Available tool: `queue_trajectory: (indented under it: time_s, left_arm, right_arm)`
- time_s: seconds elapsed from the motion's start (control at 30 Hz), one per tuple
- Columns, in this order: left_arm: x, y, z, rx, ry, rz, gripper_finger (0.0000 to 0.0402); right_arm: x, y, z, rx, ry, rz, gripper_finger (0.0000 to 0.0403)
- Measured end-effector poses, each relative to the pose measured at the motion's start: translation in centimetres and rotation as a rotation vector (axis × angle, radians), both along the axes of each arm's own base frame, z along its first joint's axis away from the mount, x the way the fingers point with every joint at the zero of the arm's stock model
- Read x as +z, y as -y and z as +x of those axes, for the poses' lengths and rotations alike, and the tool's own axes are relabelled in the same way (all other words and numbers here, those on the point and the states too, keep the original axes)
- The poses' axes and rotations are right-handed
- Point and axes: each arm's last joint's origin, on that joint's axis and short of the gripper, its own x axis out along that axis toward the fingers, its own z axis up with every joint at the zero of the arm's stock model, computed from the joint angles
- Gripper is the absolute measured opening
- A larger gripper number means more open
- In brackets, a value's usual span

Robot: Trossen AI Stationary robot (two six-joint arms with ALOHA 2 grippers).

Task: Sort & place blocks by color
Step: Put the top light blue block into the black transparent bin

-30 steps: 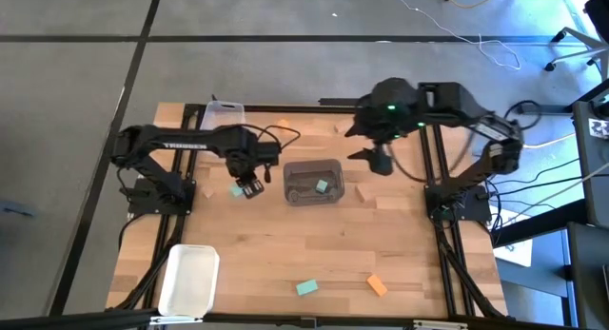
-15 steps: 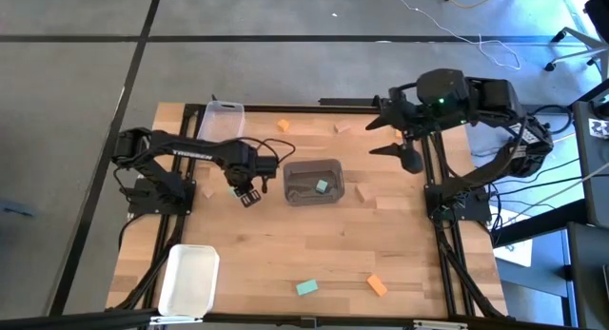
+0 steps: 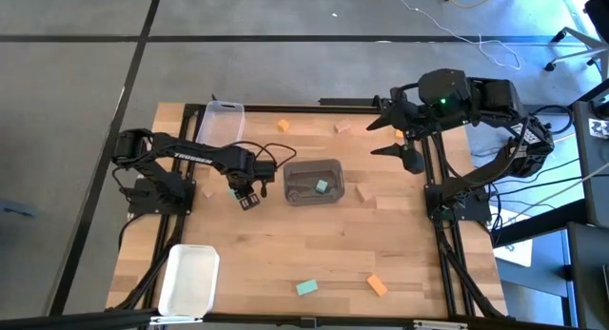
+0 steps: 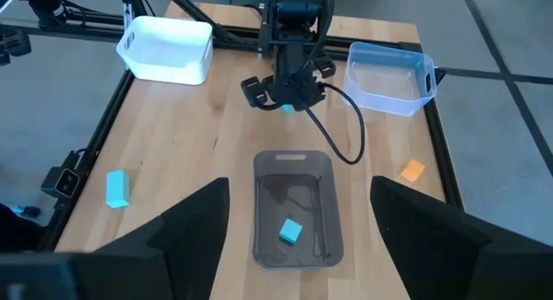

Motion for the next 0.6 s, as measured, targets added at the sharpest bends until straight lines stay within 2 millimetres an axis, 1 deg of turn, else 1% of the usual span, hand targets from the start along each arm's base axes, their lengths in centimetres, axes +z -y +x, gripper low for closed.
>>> queue_trajectory:
  time_s: [0.27,0.43,0.6]
  left_arm:
    - [-0.56,-0.06,-0.35,-0.042,-0.017,0.023,0.0111]
    - [-0.70,-0.07,-0.03,-0.044,0.022,0.020,0.0112]
    - [-0.86,-0.08,-0.02,-0.067,0.011,0.021,0.0111]
  right_arm:
    - [-0.05,0.00,-0.02,0.000,-0.006,0.001,0.0281]
    - [-0.05,0.00,-0.01,0.000,-0.005,0.001,0.0281]
    - [-0.06,0.00,0.00,0.000,-0.006,0.001,0.0281]
